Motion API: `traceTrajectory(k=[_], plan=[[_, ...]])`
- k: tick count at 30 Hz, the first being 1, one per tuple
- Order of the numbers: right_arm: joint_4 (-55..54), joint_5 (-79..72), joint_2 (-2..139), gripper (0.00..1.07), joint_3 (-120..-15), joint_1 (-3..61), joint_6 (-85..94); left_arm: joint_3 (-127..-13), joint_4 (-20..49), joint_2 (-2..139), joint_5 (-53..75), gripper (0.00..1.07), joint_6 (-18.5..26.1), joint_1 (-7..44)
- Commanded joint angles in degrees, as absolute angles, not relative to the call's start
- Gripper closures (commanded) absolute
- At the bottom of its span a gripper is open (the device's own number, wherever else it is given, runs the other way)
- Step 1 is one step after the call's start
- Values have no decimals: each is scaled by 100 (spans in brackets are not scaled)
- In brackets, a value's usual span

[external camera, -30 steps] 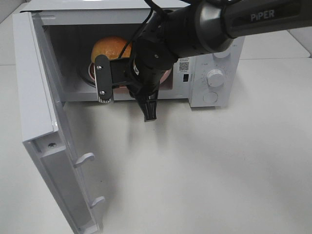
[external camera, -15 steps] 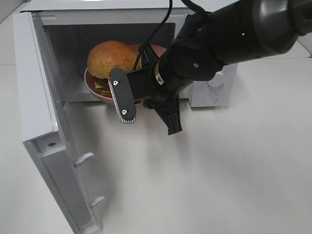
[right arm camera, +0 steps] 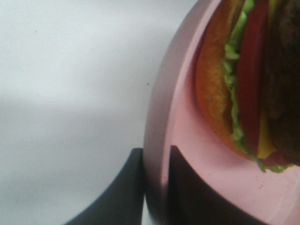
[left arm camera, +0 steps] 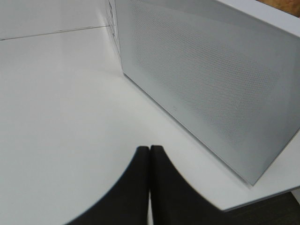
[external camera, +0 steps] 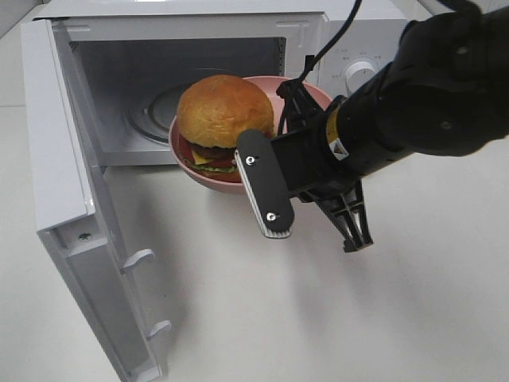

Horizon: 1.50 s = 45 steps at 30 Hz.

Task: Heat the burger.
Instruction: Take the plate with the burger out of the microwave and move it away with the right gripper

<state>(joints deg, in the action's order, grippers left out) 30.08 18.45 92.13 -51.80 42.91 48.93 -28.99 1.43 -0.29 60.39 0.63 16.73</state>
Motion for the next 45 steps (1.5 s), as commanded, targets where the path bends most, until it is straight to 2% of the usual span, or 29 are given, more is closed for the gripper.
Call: traceTrajectory(k=[1,13,24,29,37,42,45], plan=[[3060,1788,8795,107,-4990,4188,4710,-2888,126,-149,5964,106,69,1650],[3060,2286,7076,107,-3644,4194,4595,-2888,126,-149,5964,106,69,1650],[3025,3243,5861,107,-3100,4194,3518,-2888,126,-149,5964,106,69,1650],[3031,3799,5838,107,-3088,4188,2584,-2888,126,-149,5964,106,69,1650],[3140,3839,5959,107,-3088,4188,1581,-2888,126,-149,5964,106,69,1650],[3953,3925,6921,107,-3094,4188,-97,-2888,126,-149,5964,106,69,1650],[4097,3913,7053,107,-3100,4188,-350,-2888,126,-149,5964,106,69,1650]])
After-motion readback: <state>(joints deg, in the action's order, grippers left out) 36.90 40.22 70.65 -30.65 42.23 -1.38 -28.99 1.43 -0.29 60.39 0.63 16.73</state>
